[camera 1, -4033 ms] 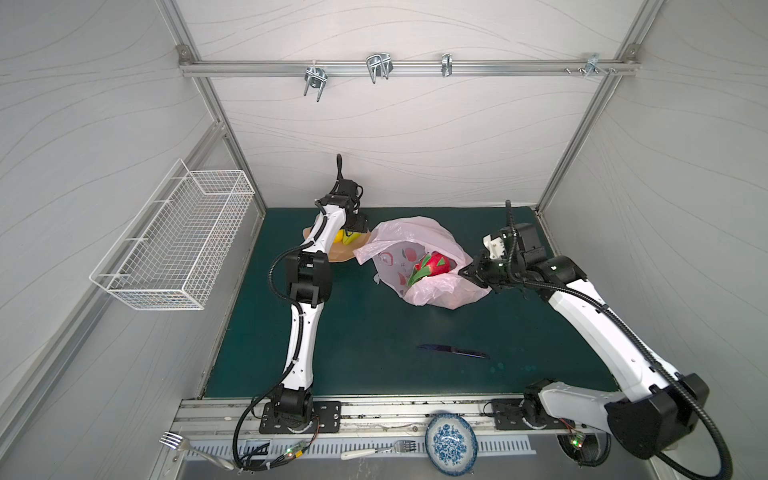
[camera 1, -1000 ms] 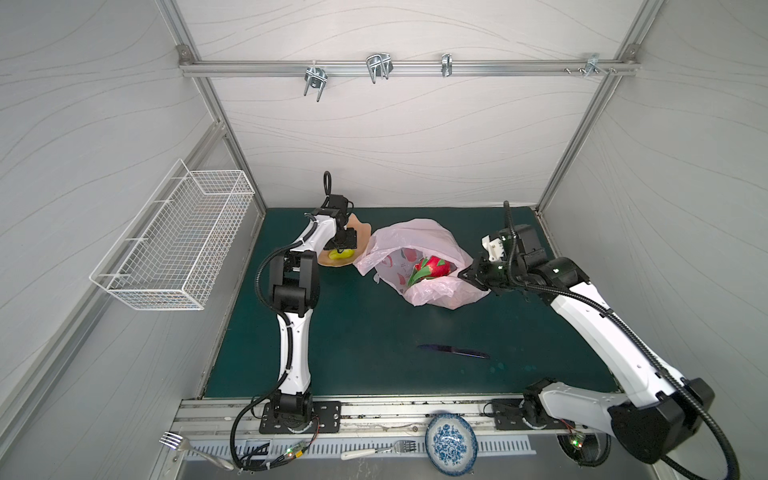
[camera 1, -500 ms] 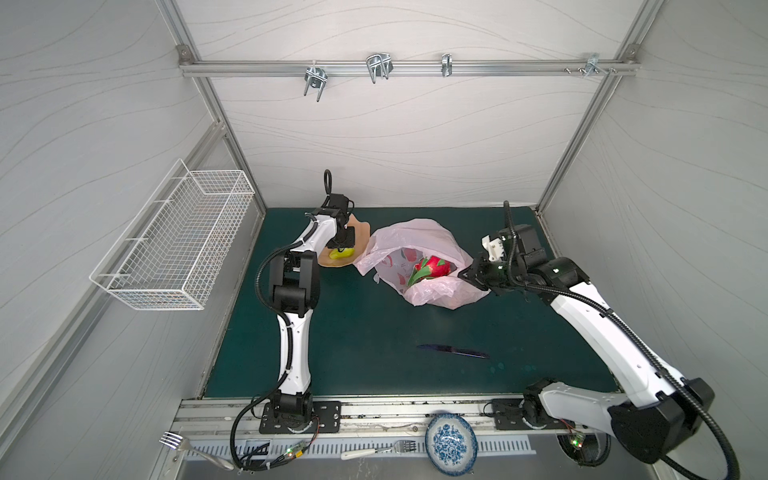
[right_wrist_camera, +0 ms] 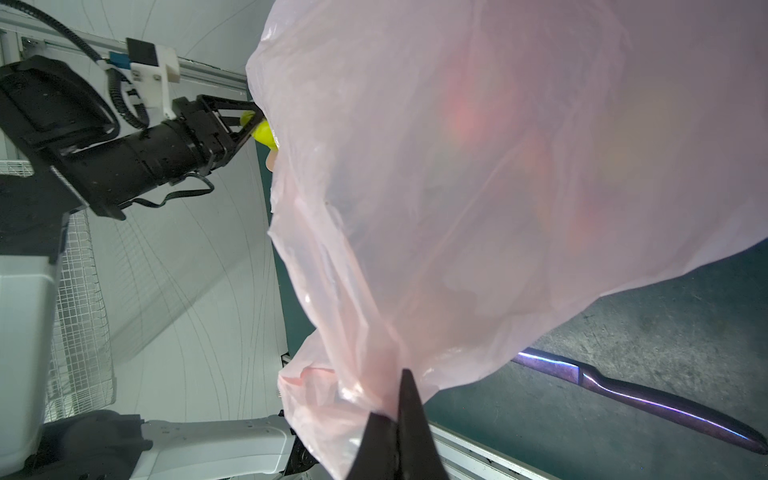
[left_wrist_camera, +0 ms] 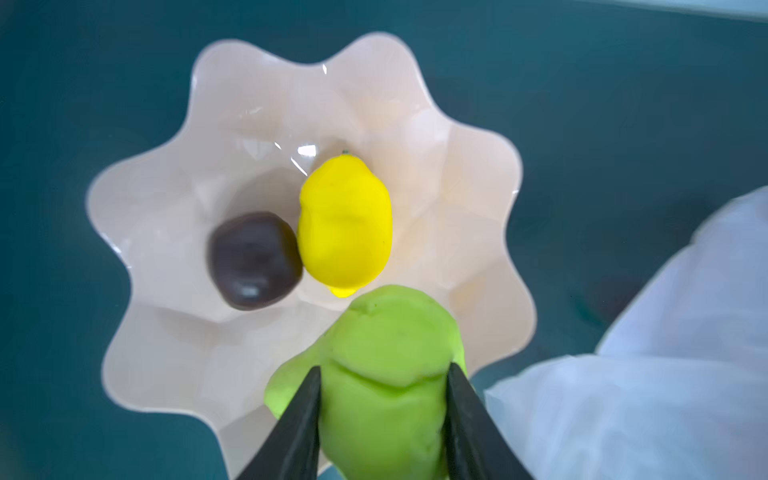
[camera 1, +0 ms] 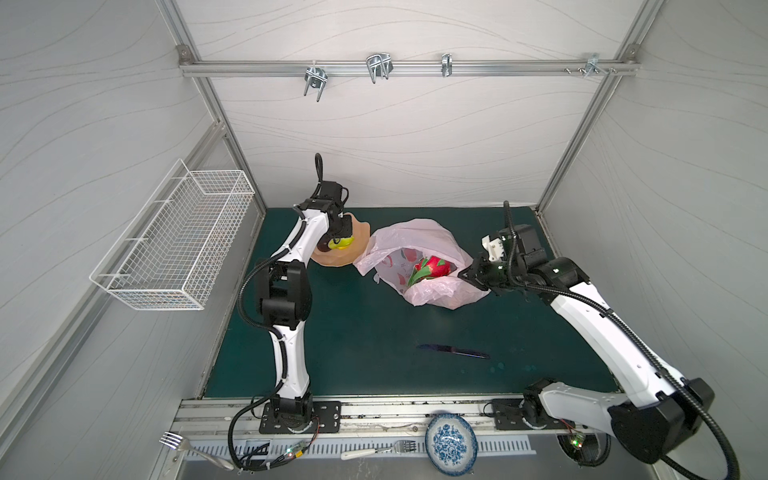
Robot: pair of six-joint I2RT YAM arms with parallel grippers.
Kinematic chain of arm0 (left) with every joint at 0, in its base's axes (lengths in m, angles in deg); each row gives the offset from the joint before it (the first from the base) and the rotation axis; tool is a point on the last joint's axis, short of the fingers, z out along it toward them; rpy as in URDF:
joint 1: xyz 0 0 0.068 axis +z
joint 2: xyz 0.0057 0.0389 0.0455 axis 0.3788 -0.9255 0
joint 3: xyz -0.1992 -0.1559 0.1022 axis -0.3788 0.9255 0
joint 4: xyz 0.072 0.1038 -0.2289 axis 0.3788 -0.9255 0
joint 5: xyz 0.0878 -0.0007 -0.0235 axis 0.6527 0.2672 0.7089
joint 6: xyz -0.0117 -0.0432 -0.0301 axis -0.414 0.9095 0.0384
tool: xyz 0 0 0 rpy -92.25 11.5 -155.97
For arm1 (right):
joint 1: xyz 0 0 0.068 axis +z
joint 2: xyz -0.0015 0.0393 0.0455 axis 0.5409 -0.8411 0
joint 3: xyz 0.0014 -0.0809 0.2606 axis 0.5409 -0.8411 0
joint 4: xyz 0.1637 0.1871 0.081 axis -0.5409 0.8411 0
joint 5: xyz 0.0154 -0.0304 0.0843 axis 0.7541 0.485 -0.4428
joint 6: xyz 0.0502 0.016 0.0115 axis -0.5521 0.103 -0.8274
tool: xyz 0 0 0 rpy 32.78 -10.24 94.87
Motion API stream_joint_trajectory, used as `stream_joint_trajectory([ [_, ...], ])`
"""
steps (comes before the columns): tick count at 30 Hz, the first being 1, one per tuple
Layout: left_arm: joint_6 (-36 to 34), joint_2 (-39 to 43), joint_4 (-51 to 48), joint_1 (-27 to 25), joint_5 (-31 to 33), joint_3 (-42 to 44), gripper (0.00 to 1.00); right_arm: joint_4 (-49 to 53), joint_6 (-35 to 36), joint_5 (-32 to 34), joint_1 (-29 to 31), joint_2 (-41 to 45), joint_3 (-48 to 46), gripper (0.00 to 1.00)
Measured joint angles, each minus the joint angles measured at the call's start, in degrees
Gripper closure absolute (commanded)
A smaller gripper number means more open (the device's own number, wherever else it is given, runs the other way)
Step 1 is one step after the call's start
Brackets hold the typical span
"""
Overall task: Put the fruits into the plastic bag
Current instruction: 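Close the left gripper on the green pear, then lift the green pear and carry it with the left gripper to the bag opening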
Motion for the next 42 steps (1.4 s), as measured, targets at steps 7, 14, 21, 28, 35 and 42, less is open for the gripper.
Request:
stream_joint_trajectory([
  [7, 0.28, 6.12, -0.07, 0.42, -2.01, 1.03, 0.78, -0.02, -0.02, -0.02, 0.0, 0.02, -0.02, 1.0],
  [14, 0.26, 17.79, 2.6, -0.17, -4.72, 13.44, 0.79, -0.07, -0.04, -0.17, 0.0, 0.15, -0.02, 1.0],
  [21, -1.07, 31.04, 6.67, -5.35, -5.95, 28.72, 0.83, -0.31, -0.04, -0.46, 0.0, 0.2, -0.02, 1.0],
  [28, -4.15, 41.97, 10.67, -12.39, -8.04, 41.2, 0.85, -0.74, -0.04, -1.09, 0.0, 0.2, -0.02, 1.0],
  [35, -10.32, 44.48, 9.62, -16.02, -9.7, 43.87, 0.86, -1.14, -0.04, -1.64, 0.0, 0.15, -0.02, 1.0],
  [42, -16.76, 40.48, 6.97, -19.3, -9.81, 43.82, 0.89, -1.14, -0.04, -1.77, 0.02, 0.13, -0.02, 1.0],
])
